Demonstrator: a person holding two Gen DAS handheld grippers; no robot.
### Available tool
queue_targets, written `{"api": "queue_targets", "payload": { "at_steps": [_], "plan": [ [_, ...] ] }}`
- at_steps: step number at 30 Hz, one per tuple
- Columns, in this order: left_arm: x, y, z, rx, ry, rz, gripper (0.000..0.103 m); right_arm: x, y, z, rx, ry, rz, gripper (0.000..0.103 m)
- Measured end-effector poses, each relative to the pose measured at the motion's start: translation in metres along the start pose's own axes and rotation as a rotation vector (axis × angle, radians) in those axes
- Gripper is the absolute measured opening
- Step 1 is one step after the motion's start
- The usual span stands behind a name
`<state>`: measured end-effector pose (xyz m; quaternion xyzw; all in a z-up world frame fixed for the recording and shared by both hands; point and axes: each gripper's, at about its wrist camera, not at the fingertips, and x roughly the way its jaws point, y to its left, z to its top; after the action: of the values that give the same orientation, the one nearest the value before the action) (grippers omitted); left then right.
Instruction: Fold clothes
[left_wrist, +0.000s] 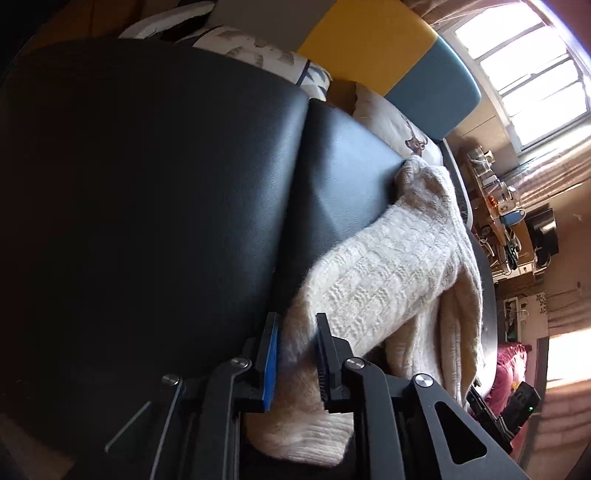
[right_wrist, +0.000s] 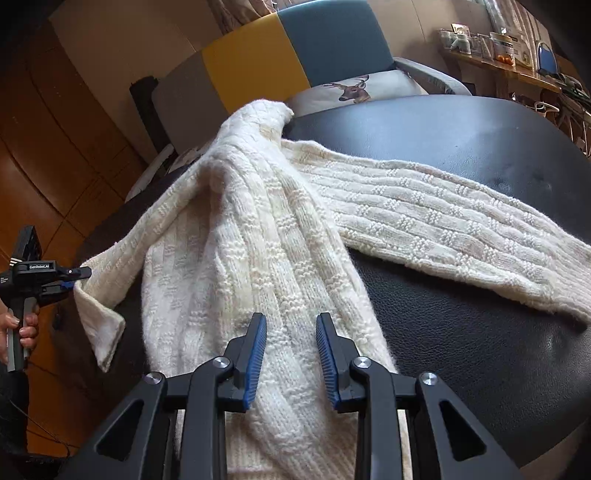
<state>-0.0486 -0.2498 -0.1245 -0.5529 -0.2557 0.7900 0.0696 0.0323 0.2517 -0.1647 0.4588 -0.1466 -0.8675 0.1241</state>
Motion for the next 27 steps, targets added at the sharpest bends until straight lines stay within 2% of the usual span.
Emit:
{"api": "queue_targets", "payload": {
  "at_steps": [2,4,6,9,10,11,13,15,17,18,22,23,24,26,27],
  "plan": [
    [-0.011,0.014,-0.002,-0.022,-0.021,0.017,0.032,0.000,0.000,0.000,0.004,0.004,-0.004,0.028],
    [-0.023,0.022,-0.008,-0.015,-0.050,0.065,0.038,0.000,-0.001,-0.001,0.008,0.009,-0.008,0.028],
    [-0.034,0.028,-0.017,0.005,-0.073,0.117,0.038,-0.001,-0.002,0.000,0.010,0.013,-0.014,0.028],
    [-0.039,0.025,-0.044,0.050,-0.065,0.106,0.043,-0.001,0.000,0.000,0.010,0.016,-0.026,0.028],
    [-0.037,0.022,-0.052,0.052,-0.063,0.100,0.050,-0.001,0.002,0.000,0.005,0.019,-0.031,0.028],
    [-0.035,0.018,-0.061,0.065,-0.065,0.100,0.053,-0.001,0.003,0.000,0.000,0.022,-0.036,0.028],
    [-0.029,-0.001,-0.077,0.156,-0.088,0.132,0.053,-0.002,0.005,-0.001,-0.005,0.026,-0.042,0.028],
    [-0.021,-0.019,-0.098,0.246,-0.103,0.150,0.058,-0.003,0.005,-0.001,-0.007,0.027,-0.045,0.028],
    [-0.011,-0.028,-0.114,0.293,-0.109,0.174,0.069,-0.004,0.003,-0.002,0.003,0.025,-0.038,0.028],
    [-0.010,-0.030,-0.115,0.296,-0.113,0.176,0.070,-0.004,0.003,-0.002,0.005,0.026,-0.037,0.028],
    [-0.003,-0.036,-0.120,0.311,-0.130,0.183,0.069,-0.004,0.003,-0.002,0.007,0.026,-0.038,0.028],
    [-0.002,-0.037,-0.121,0.315,-0.135,0.185,0.065,-0.004,0.003,-0.002,0.006,0.025,-0.040,0.028],
    [0.000,-0.038,-0.122,0.319,-0.139,0.187,0.058,-0.005,0.003,-0.003,0.004,0.024,-0.042,0.028],
    [0.003,-0.041,-0.124,0.327,-0.147,0.190,0.031,-0.006,0.003,-0.004,0.005,0.019,-0.040,0.028],
    [0.005,-0.043,-0.125,0.330,-0.152,0.192,0.026,-0.006,0.002,-0.005,0.005,0.016,-0.039,0.028]
  ]
}}
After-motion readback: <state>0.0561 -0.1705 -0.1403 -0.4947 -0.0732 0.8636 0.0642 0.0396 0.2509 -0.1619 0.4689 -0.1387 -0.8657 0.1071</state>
